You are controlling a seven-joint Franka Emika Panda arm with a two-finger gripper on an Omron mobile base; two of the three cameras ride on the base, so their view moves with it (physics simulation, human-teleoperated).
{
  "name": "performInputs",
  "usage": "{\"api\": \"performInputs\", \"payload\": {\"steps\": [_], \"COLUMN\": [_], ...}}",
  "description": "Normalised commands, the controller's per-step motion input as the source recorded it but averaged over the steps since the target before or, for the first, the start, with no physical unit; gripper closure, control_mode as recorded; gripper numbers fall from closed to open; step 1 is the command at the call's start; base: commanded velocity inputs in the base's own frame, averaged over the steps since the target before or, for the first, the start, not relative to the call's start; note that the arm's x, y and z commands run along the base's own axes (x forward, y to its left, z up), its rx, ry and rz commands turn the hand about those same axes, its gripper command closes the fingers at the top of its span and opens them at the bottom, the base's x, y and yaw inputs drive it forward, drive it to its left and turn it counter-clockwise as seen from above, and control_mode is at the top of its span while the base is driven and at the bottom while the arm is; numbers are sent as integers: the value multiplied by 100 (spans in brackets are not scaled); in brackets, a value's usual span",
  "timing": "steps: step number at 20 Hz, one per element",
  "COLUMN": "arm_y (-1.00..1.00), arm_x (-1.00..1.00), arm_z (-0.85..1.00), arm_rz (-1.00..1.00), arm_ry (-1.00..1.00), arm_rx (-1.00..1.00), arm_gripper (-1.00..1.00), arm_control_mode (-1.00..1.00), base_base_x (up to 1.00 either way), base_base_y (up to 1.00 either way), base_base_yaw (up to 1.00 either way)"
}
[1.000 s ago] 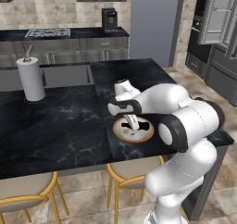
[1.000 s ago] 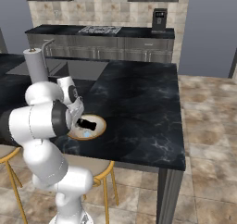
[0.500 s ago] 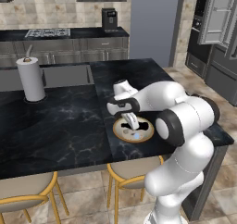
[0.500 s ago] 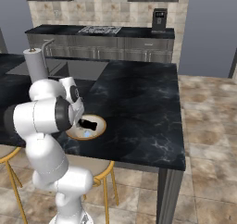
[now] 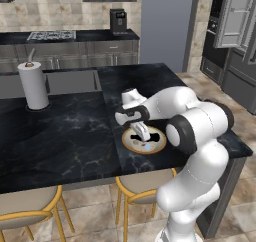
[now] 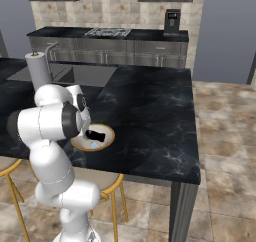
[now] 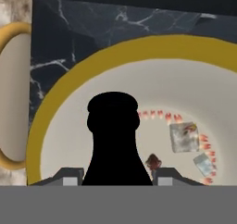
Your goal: Open the fridge, grab two sodas, and place both sodas inside the bowl with ice on the dining counter.
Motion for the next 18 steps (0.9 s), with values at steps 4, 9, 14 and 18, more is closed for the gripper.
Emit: {"api": "performInputs", "payload": {"steps": [4, 9, 14, 18], "arm_y": [0, 0, 0, 0], "arm_x": [6, 5, 6, 9], "arm_z": [-10, -11, -11, -9], "arm_rz": [4, 4, 3, 3], "arm_ry": [3, 3, 3, 3], "arm_rx": [0, 0, 0, 0], "arm_gripper": [100, 100, 100, 100], "arm_control_mode": [-100, -100, -100, -100], "base_base_x": [0, 0, 0, 0], "base_base_y": [0, 0, 0, 0], "base_base_yaw": [0, 0, 0, 0]}}
